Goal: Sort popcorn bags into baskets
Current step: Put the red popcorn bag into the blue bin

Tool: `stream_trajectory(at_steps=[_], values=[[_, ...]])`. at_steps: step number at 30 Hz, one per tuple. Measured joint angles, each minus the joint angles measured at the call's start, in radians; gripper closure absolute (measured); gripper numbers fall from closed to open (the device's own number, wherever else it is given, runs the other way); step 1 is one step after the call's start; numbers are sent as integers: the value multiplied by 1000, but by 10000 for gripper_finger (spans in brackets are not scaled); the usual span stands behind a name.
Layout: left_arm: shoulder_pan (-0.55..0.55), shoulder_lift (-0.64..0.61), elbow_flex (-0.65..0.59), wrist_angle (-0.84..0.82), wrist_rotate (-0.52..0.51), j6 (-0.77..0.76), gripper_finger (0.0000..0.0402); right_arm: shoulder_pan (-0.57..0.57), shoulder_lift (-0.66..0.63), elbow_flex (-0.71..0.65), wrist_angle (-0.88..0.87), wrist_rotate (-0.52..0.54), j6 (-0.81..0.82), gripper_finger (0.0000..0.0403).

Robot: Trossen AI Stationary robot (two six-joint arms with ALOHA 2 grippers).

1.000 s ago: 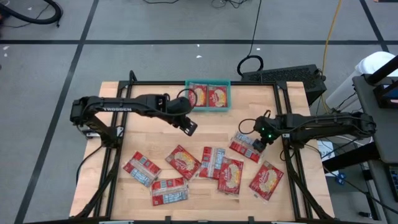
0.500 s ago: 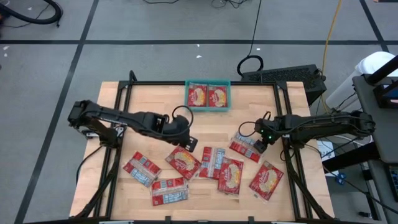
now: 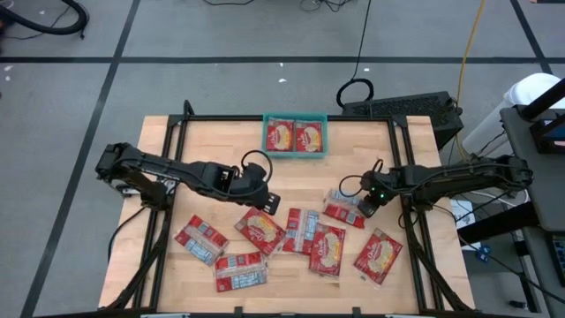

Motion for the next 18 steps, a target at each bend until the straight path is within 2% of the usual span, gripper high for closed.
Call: stream_trajectory(at_steps=[9, 14, 18], values=[[28, 65, 0, 31, -10, 5, 376, 0, -68, 12, 155, -86, 30, 400], [41, 144, 0, 269, 31, 69, 363, 0, -111, 14, 230, -113, 54, 403], [61, 220, 0, 453, 88, 66, 314, -1, -134, 15, 254, -134, 54, 403]])
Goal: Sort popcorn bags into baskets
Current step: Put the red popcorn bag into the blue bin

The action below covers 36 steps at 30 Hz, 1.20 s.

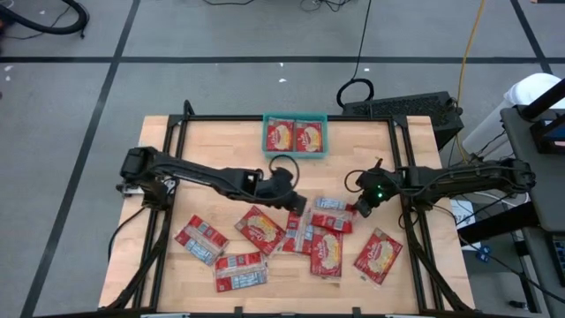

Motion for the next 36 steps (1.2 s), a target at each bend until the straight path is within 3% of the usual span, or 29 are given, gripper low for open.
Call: stream_trajectory(at_steps=[7, 13, 17, 26, 36], values=[[56, 57, -1, 95, 128, -36, 206, 0, -50, 21, 32, -24, 27, 402], [83, 6, 0, 96, 131, -6, 129, -5, -100, 85, 32, -23, 25, 402], [98, -46, -2, 135, 144, 12, 96, -8, -113, 217, -34, -22, -5, 402], [114, -225, 0, 89, 7, 59, 104, -35, -96, 483, -219, 88, -168, 402], [142, -246, 1, 104, 51, 134, 146, -86, -51, 546, -166, 87, -222, 402]])
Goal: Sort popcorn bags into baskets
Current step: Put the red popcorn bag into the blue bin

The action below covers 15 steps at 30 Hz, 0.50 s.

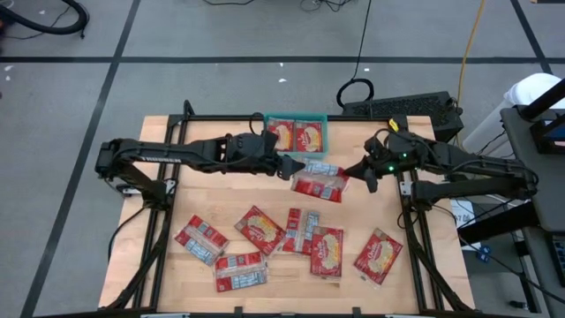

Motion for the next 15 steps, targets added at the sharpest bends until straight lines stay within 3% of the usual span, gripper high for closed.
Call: stream_trajectory(at_steps=[8, 15], values=[[0, 19, 0, 54, 32, 72, 199, -8, 35, 2, 75, 1, -36, 402], [1, 21, 0, 77, 46, 169, 341, -8, 54, 2, 111, 0, -67, 403]])
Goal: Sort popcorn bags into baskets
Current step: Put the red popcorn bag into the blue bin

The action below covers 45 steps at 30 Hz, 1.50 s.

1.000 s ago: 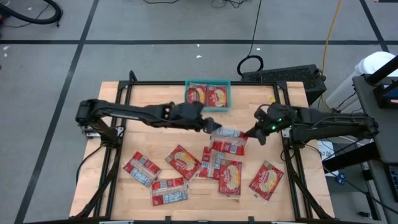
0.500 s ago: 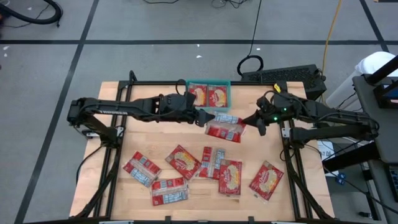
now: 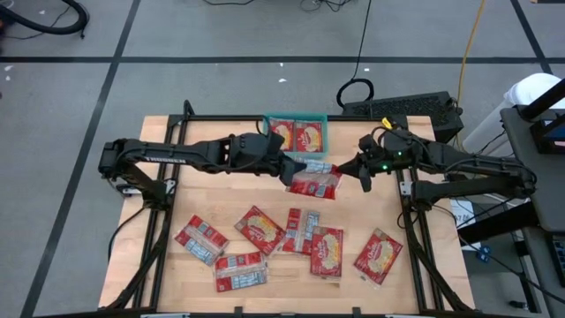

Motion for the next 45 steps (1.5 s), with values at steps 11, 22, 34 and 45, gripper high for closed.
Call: stream_trajectory(at_steps=[11, 22, 34, 45], values=[[16, -5, -1, 89, 2, 404, 378, -73, -29, 0, 22, -96, 266, 333], [22, -11, -1, 341, -49, 1106, 362, -234, -65, 0, 68, -289, 854, 242], [39, -37, 27, 274, -69, 1366, 374, -377, -50, -1, 262, -470, 1117, 184], [32, -11, 26, 32, -495, 1800, 382, -443, 116, -48, 418, -345, 1130, 136]])
